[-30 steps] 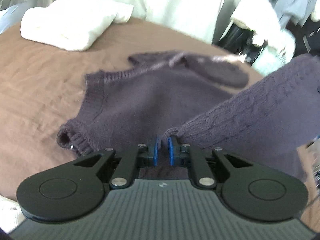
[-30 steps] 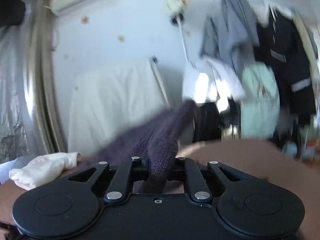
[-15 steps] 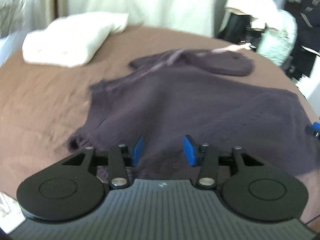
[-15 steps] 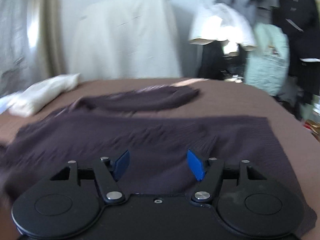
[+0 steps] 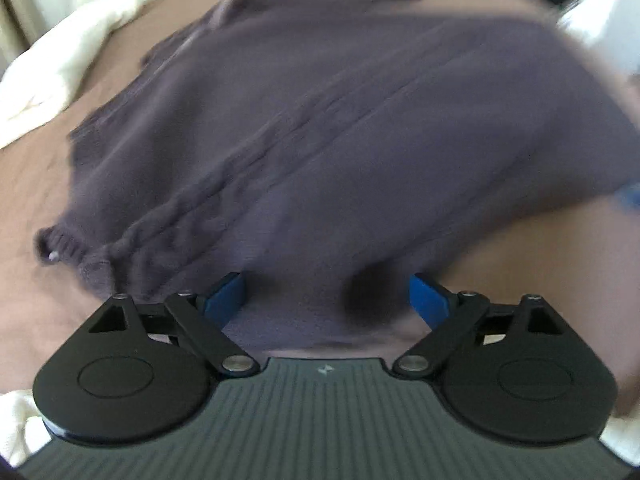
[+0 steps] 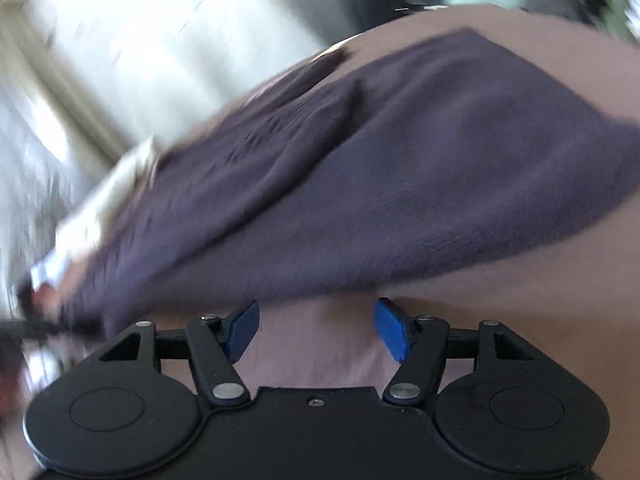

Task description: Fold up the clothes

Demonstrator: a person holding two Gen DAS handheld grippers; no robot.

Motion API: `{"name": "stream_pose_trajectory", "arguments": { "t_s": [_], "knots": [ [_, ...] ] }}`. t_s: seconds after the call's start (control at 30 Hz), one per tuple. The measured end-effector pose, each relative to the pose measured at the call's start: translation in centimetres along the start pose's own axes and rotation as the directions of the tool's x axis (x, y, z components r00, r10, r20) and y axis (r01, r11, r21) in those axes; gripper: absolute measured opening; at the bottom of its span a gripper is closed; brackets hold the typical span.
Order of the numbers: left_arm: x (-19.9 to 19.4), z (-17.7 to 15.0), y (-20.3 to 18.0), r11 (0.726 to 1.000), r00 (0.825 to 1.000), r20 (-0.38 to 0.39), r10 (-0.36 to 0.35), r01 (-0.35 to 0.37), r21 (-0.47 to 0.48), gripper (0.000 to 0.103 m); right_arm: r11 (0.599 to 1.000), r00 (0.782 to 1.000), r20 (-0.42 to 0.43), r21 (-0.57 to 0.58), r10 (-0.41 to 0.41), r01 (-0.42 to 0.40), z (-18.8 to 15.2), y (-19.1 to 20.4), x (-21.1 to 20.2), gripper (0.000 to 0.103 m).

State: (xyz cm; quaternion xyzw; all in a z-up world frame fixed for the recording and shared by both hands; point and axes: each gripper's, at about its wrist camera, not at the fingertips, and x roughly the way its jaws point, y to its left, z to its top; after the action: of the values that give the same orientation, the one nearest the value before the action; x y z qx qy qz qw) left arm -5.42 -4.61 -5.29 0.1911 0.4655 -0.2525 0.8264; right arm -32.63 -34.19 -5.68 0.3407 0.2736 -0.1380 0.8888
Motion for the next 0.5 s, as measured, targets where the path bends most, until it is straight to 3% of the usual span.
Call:
{"name": "stream_pose_trajectory", "arguments": {
  "t_s": [0.03, 0.07, 0.1, 0.13, 0.2, 0.27, 0.33, 0.43, 0.47, 0.5],
  "knots": [
    [0.2, 0.2, -0.2, 0.999, 0.998, 0.03, 0.051, -0.052, 0.017, 0.056, 0.999, 0.999, 0.048, 0.048, 0.014, -0.016, 0.3, -0.5, 0.3, 0.069],
    [-0.2, 0.4, -0.2, 0.997, 0.995, 0.068, 0.073, -0.075, 0.026, 0.046, 0.997, 0.996, 0.085, 0.076, 0.008, -0.015, 0.6, -0.7, 0.4, 0.069],
    [-0.6, 0.6, -0.3, 0.995, 0.991, 0.101, 0.09, -0.093, 0.027, 0.025, 0.995, 0.993, 0.121, 0.096, -0.019, 0.007, 1.1, -1.0, 0.5, 0.069],
    [-1.1, 0.7, -0.4, 0.993, 0.986, 0.128, 0.108, -0.113, 0.03, 0.02, 0.992, 0.985, 0.152, 0.107, -0.08, 0.064, 1.8, -1.1, 0.6, 0.067],
    [-1.5, 0.6, -1.1, 0.985, 0.976, 0.152, 0.157, -0.165, 0.042, 0.019, 0.976, 0.958, 0.198, 0.105, -0.207, 0.19, 2.9, -1.3, 0.3, 0.035],
    [-2.2, 0.1, -2.1, 0.979, 0.966, 0.173, 0.193, -0.201, 0.025, 0.015, 0.958, 0.928, 0.244, 0.114, -0.282, 0.262, 3.5, -1.7, -0.3, 0.029],
    [-3.1, -0.4, -2.8, 0.976, 0.957, 0.198, 0.213, -0.216, -0.006, 0.012, 0.956, 0.913, 0.285, 0.127, -0.291, 0.265, 3.3, -2.5, -1.3, 0.024],
    [-3.8, -0.8, -2.9, 0.972, 0.944, 0.235, 0.234, -0.231, -0.038, 0.009, 0.939, 0.898, 0.276, 0.142, -0.342, 0.313, 2.9, -3.9, -1.4, 0.024],
    [-4.1, -0.7, -2.5, 0.971, 0.938, 0.251, 0.239, -0.233, -0.051, 0.009, 0.932, 0.891, 0.278, 0.152, -0.359, 0.328, 2.8, -4.4, -1.5, 0.019],
    [-4.8, -0.8, -1.9, 0.972, 0.935, 0.267, 0.235, -0.223, -0.078, 0.009, 0.932, 0.885, 0.294, 0.151, -0.36, 0.329, 3.2, -4.5, -1.9, 0.008]
  ]
}}
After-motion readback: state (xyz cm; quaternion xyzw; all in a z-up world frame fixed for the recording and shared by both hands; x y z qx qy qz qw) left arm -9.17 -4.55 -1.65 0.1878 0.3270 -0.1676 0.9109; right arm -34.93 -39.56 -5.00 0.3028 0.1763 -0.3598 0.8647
